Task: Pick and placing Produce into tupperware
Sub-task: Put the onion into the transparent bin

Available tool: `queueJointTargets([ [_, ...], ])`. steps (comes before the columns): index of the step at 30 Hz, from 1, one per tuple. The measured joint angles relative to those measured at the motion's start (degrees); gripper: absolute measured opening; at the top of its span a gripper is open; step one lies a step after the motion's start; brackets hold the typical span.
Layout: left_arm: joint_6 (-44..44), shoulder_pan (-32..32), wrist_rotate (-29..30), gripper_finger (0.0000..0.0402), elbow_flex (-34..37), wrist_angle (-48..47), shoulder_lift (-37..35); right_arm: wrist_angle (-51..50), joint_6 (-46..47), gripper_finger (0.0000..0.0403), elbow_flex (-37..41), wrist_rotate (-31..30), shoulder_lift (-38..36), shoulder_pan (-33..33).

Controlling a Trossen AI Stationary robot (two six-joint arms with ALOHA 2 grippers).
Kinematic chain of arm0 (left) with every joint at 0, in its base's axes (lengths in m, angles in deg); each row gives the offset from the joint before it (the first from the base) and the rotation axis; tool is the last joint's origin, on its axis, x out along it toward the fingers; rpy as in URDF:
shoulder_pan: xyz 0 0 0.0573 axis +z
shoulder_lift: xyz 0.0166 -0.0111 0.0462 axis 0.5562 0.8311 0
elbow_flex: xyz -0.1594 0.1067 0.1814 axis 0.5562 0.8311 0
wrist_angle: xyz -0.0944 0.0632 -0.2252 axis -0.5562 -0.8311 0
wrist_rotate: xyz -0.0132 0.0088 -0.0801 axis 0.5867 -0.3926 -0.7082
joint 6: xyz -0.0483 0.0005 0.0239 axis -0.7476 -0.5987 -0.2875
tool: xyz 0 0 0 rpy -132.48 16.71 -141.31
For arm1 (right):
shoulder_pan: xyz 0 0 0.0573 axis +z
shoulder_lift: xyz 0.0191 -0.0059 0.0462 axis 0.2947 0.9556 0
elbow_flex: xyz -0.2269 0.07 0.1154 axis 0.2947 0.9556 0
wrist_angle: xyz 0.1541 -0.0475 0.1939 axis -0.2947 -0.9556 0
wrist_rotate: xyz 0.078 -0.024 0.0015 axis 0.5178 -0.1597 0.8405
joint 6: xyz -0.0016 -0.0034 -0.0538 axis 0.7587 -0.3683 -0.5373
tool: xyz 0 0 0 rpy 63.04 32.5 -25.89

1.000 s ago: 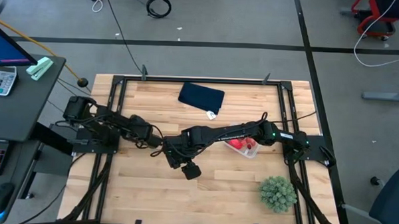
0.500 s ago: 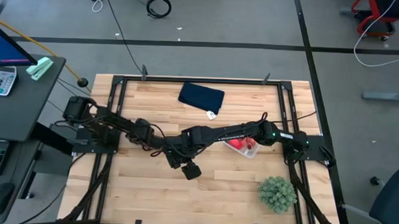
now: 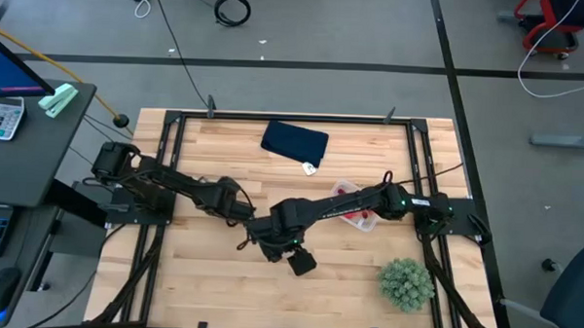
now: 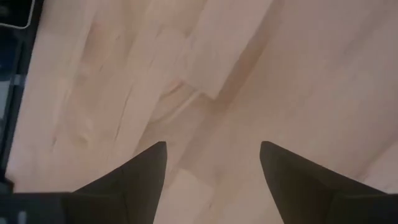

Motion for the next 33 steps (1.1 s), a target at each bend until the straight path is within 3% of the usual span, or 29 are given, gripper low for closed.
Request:
queueJointTargets([
  [6, 9.9, 0.0, 1.5, 0.0011, -8.3, -4.8, 0.0, -2.9, 3.1, 0.0268, 0.0, -3.9, 0.0, 1.8],
  [12, 19.2, 0.0, 1.3, 0.0063, -16.8, -10.2, 0.0, 3.5, 7.2, 0.0268, 1.0, -9.2, 0.0, 3.0],
  [17, 16.4, 0.4, 0.5, 0.0127, -21.5, -18.9, -0.1, 4.6, 9.4, 0.0268, 5.6, -9.7, 0.0, 3.3],
  [22, 12.7, 1.0, -0.9, 0.0179, -22.3, -34.2, -0.1, 4.9, 12.6, 0.0268, 14.4, -15.3, 0.1, 3.5],
  [24, 10.0, 1.4, -0.9, 0.0185, -22.2, -38.1, -0.1, 5.0, 14.1, 0.0268, 17.9, -18.1, -0.2, 3.4],
  [26, 11.8, 1.7, -2.2, 0.0185, -21.4, -35.9, -2.0, 4.7, 15.0, 0.0268, 20.7, -20.3, -0.7, 3.1],
  [33, 13.6, 2.6, -2.2, 0.0151, -29.0, -37.4, -8.7, 5.1, 13.4, 0.0268, 22.9, -18.3, -2.7, 1.8],
])
